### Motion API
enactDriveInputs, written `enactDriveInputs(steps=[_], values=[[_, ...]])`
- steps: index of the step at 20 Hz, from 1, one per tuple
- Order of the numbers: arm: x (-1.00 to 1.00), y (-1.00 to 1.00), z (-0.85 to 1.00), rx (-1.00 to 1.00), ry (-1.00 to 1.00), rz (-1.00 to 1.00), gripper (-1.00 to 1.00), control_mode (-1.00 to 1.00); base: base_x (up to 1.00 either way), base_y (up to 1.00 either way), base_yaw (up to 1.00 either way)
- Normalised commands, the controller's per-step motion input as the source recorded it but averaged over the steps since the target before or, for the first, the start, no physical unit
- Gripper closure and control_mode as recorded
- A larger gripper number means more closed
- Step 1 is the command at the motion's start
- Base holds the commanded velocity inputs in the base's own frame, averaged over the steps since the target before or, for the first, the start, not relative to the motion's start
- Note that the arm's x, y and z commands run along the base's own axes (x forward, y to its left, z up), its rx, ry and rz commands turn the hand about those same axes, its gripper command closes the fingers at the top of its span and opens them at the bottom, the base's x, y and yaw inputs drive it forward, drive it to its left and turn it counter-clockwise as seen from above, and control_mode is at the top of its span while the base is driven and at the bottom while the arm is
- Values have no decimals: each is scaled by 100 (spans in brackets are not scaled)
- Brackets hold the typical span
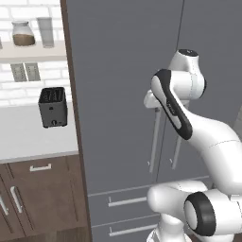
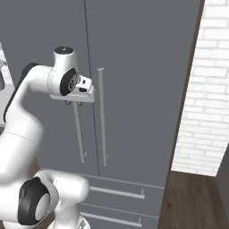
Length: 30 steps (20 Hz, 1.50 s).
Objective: Take the strawberry from the fridge and place it on top of the pancake, located on the dining counter.
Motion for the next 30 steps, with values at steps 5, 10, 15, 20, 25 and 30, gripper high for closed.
enactDriveInputs(steps=[5,10,15,20,25,30], values=[[-5,0,0,0,0,0,-100,100,-24,-13,-4],[0,0,0,0,0,0,-100,100,-61,-39,-12],[0,0,0,0,0,0,-100,100,-54,-24,-7],[0,0,0,0,0,0,-100,100,-41,0,0],[0,0,0,0,0,0,-100,100,-40,0,0],[3,0,-2,0,0,0,-100,-100,-17,0,0]])
